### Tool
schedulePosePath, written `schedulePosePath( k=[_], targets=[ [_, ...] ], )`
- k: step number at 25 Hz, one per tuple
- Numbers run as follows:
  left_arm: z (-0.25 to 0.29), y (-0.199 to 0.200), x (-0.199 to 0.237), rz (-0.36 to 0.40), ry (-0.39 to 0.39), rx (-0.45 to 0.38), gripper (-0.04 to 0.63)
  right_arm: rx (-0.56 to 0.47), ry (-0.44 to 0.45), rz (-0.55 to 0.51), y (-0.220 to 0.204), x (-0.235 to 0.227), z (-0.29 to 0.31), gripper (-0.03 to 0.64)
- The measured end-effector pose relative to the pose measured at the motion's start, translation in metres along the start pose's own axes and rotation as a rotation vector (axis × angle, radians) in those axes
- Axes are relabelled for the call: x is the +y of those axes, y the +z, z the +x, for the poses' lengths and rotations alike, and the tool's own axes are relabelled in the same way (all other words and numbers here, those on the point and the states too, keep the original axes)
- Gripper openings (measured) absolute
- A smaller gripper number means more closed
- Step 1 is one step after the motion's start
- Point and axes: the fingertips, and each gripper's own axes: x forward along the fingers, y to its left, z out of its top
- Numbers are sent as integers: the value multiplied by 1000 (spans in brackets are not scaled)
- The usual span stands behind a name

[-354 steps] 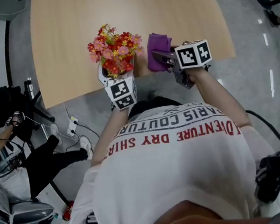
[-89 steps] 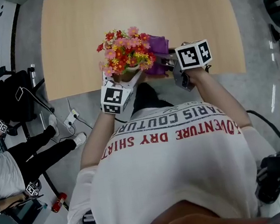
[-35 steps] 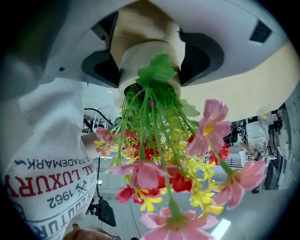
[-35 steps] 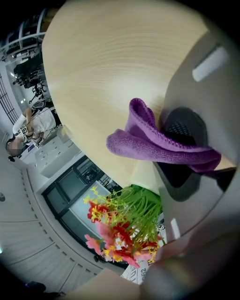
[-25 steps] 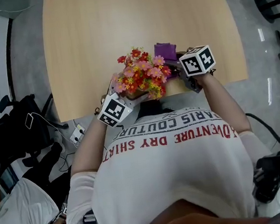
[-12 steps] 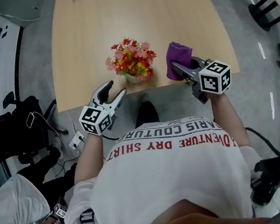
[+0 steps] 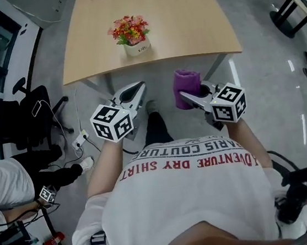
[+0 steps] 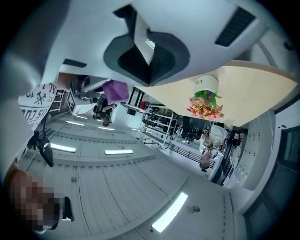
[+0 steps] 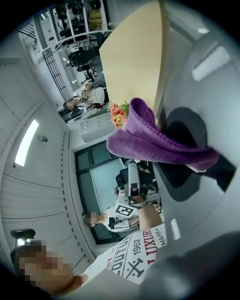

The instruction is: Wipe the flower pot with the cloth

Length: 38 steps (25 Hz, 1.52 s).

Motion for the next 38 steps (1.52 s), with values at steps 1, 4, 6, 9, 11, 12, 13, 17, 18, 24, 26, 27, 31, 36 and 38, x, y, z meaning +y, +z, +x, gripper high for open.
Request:
schedulePosePath(
  k=[1, 4, 6, 9, 11, 12, 13, 17, 18, 24, 26, 27, 31, 36, 38],
  targets=[
    [-11, 2, -18, 9, 5, -6, 2, 4, 7, -6, -4, 17, -8, 60],
    [-37, 4, -60, 52, 33, 5, 2, 6, 22, -20, -8, 55, -27, 60],
    [-49, 2, -79, 69, 41, 14, 2, 5, 28, -31, -7, 73, -34, 60],
    [-63, -1, -96, 85, 52, 20, 2, 9, 35, -45, -7, 93, -38, 60],
    [-68, -3, -100, 82, 56, 16, 2, 12, 35, -48, -9, 99, -38, 58],
    [-69, -4, -100, 77, 55, 13, 2, 14, 34, -50, -10, 100, -37, 60],
    [-68, -4, -100, 74, 53, 10, 2, 15, 33, -52, -11, 100, -37, 58],
    [-71, -8, -102, 83, 56, 8, 2, 18, 33, -69, -17, 103, -34, 58],
    [-76, -9, -107, 85, 54, 9, 2, 18, 33, -71, -18, 109, -37, 58],
    [-103, -6, -144, 105, 33, 19, 2, 8, 27, -72, -15, 143, -59, 58],
    [-104, -6, -147, 111, 31, 23, 2, 6, 28, -76, -14, 145, -61, 58],
    [-104, -7, -149, 114, 30, 24, 2, 4, 28, -78, -14, 146, -62, 58],
    [-108, -9, -154, 129, 29, 26, 2, -2, 30, -85, -15, 152, -64, 58],
    [-106, -11, -152, 129, 32, 28, 2, 2, 33, -83, -18, 151, -62, 58],
    [-106, -11, -154, 129, 33, 30, 3, 3, 33, -83, -19, 151, -64, 58]
  ],
)
